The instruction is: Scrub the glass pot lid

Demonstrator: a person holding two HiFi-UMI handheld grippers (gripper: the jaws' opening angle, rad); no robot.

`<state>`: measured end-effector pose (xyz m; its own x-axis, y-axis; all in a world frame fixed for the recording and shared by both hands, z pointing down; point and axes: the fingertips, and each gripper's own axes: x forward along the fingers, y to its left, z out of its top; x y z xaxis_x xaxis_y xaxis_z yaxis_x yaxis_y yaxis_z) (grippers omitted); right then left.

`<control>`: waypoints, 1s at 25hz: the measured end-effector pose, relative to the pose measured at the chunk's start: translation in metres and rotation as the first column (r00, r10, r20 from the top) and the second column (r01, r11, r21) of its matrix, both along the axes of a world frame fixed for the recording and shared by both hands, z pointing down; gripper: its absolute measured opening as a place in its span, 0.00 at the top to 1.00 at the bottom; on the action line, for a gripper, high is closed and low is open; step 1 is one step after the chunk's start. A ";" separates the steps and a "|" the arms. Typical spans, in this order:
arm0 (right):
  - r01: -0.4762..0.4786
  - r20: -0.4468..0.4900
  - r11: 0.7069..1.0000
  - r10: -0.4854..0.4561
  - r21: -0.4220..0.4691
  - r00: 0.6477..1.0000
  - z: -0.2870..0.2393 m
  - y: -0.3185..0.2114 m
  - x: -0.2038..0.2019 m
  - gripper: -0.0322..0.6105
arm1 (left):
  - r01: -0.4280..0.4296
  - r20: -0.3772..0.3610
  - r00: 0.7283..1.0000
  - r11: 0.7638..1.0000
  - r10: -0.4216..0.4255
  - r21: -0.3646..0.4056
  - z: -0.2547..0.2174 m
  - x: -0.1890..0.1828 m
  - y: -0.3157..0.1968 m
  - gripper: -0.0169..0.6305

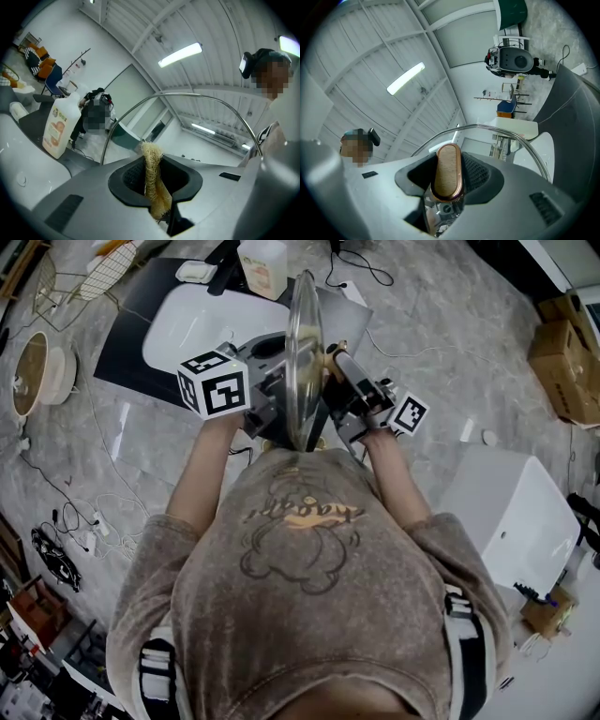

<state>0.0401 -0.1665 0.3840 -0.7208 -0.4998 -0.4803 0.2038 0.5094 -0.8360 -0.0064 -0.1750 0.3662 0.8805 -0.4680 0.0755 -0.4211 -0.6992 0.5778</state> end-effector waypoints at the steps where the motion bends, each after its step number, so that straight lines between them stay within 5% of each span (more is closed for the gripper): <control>1: 0.000 -0.004 1.000 0.000 0.001 1.000 0.000 0.000 0.000 0.68 | 0.003 0.009 1.000 1.000 -0.003 0.000 0.003 -0.001 -0.001 0.86; 10: 0.015 -0.013 1.000 -0.015 0.013 1.000 -0.001 0.006 -0.006 0.68 | 0.005 0.129 0.992 1.000 -0.005 -0.001 0.037 0.003 -0.007 0.86; 25: 0.002 -0.078 0.999 0.001 0.041 0.997 0.000 0.008 -0.003 0.68 | 0.069 0.178 0.983 0.994 -0.053 -0.081 0.086 -0.001 -0.015 0.86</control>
